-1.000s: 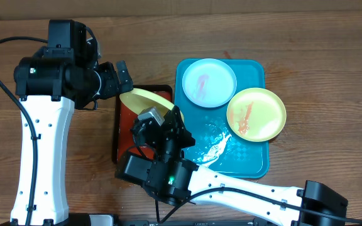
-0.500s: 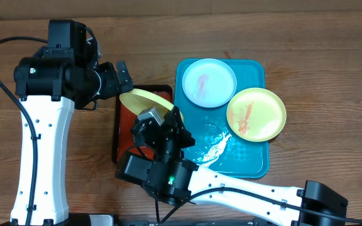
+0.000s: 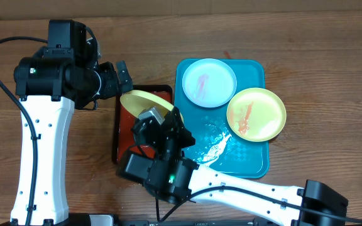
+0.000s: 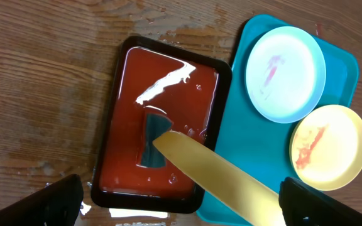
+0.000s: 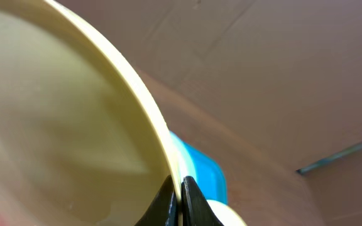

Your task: Clean dirty plates on tray and stack at the side

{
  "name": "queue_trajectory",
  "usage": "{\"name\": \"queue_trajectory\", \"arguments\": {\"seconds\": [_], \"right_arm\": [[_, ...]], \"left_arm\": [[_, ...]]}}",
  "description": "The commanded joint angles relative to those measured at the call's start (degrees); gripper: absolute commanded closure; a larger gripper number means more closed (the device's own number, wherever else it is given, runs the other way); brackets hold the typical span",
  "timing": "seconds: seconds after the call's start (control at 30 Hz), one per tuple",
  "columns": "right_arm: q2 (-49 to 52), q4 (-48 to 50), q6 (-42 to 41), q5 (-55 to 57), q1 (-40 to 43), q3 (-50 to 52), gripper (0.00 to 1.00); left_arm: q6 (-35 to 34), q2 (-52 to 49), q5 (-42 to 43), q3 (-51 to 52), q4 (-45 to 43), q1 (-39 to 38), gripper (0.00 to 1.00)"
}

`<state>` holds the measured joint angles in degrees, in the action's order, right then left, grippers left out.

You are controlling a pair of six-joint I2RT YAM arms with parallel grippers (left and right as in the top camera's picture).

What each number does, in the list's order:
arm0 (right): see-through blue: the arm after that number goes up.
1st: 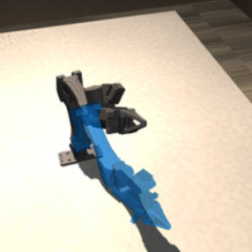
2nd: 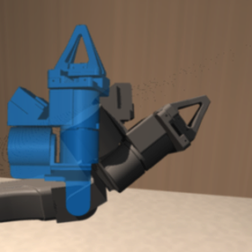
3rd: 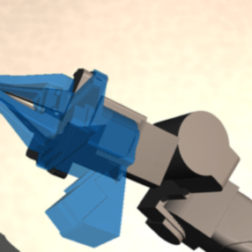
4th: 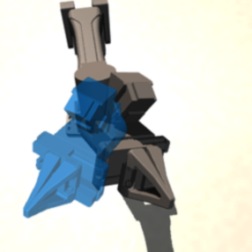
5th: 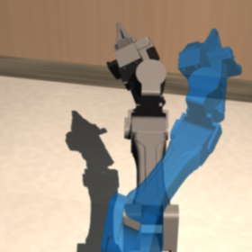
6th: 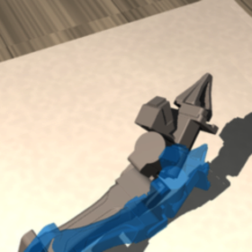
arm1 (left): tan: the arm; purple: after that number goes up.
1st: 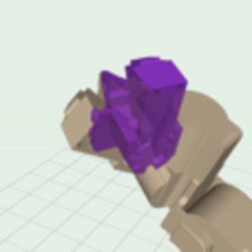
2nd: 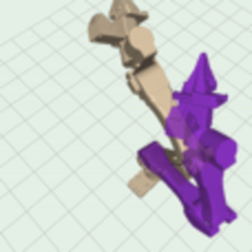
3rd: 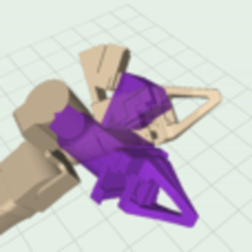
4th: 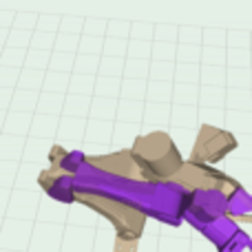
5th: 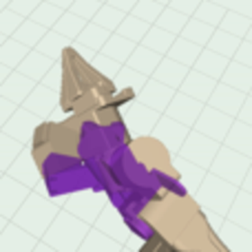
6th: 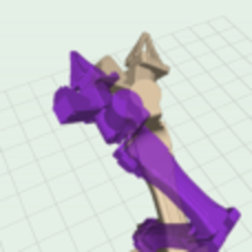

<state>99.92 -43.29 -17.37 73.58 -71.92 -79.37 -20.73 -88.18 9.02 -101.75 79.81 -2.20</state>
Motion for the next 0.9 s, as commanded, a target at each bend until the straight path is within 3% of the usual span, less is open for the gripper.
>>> {"name": "queue_trajectory", "arguments": {"seconds": [0.0, 0.2, 0.37, 0.57, 0.67, 0.87], "right_arm": [[-0.9, -1.4, -4.3, -12.0, 3.2, -1.4, 0.96], [-1.7, -7.0, -18.7, -38.4, 13.4, -1.4, 0.96], [-5.7, -8.3, -18.6, -60.7, 27.4, -1.5, 0.96], [-9.8, -9.9, -15.2, -89.3, 54.8, -1.5, 0.96], [-9.6, -12.1, -15.2, -92.2, 70.0, -1.4, 0.96], [-8.2, -15.9, -15.3, -79.5, 94.5, -1.0, 0.96]], "left_arm": [[1.5, 0.4, -0.6, -1.2, 0.1, 0.3, 0.0], [1.5, 0.4, -0.7, -1.2, 0.1, 0.3, 0.0], [1.5, 0.4, -0.6, -1.2, 0.1, 0.3, 0.0], [1.5, 0.4, -0.6, -1.2, 0.1, 0.3, 0.0], [1.5, 0.4, -0.6, -1.2, 0.1, 0.3, 0.0], [1.5, 0.4, -0.6, -1.2, 0.1, 0.3, 0.0]]}}
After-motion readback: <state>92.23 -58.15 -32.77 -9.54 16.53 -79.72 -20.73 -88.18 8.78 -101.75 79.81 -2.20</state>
